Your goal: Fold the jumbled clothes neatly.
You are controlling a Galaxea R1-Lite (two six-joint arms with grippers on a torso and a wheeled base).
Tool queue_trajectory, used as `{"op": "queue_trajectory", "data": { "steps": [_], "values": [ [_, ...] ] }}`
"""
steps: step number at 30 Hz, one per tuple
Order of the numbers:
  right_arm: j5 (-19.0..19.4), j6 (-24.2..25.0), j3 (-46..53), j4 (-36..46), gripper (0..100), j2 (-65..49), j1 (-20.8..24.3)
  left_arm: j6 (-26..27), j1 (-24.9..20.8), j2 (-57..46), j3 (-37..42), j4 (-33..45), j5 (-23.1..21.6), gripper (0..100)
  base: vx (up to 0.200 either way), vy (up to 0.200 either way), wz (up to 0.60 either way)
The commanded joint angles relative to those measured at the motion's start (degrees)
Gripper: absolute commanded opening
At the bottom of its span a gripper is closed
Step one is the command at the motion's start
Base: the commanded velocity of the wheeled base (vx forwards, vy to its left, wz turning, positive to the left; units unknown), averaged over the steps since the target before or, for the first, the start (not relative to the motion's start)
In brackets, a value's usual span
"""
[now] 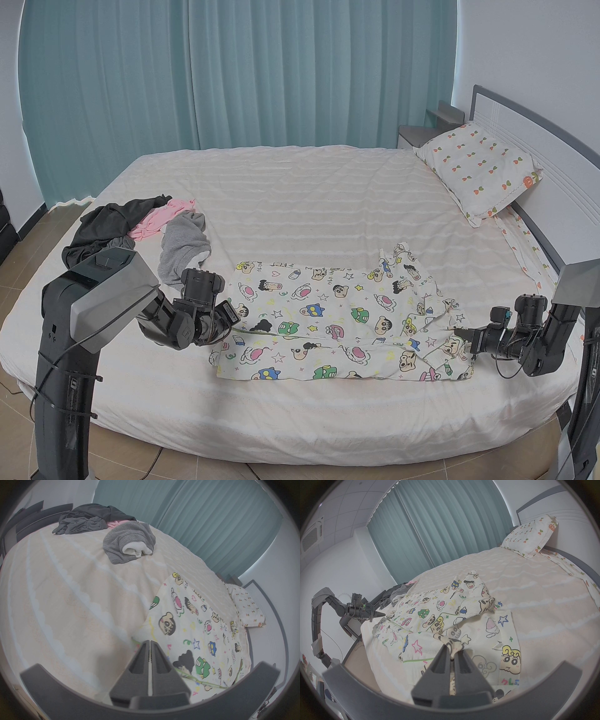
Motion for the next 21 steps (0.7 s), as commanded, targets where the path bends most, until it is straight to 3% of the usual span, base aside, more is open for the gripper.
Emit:
{"op": "queue_trajectory", "data": {
  "steps": [1,16,17,18,21],
  "values": [
    [0.0,0.8,-0.4,0.0,0,0.5,0.0,0.0,-0.2,0.1,-1.0,0.0,0.2,0,0.0,0.0,0.0],
    [-0.2,1.3,0.6,-0.1,0,0.5,-0.1,0.0,1.3,-1.1,2.3,0.8,-0.1,0,0.0,0.0,0.0],
    [-0.2,1.4,0.4,-0.2,100,0.5,-0.1,0.0,1.8,-1.1,2.1,0.8,-0.2,0,0.0,0.0,0.0],
    [-0.1,1.4,0.5,-0.5,100,0.6,-0.1,-0.1,1.9,-1.1,2.0,0.8,-0.2,100,0.0,0.0,0.0],
    [-0.2,1.8,0.7,-0.7,100,0.4,-0.4,-0.4,2.4,-2.0,2.6,0.9,-0.3,100,0.0,0.0,0.0]
  ]
}}
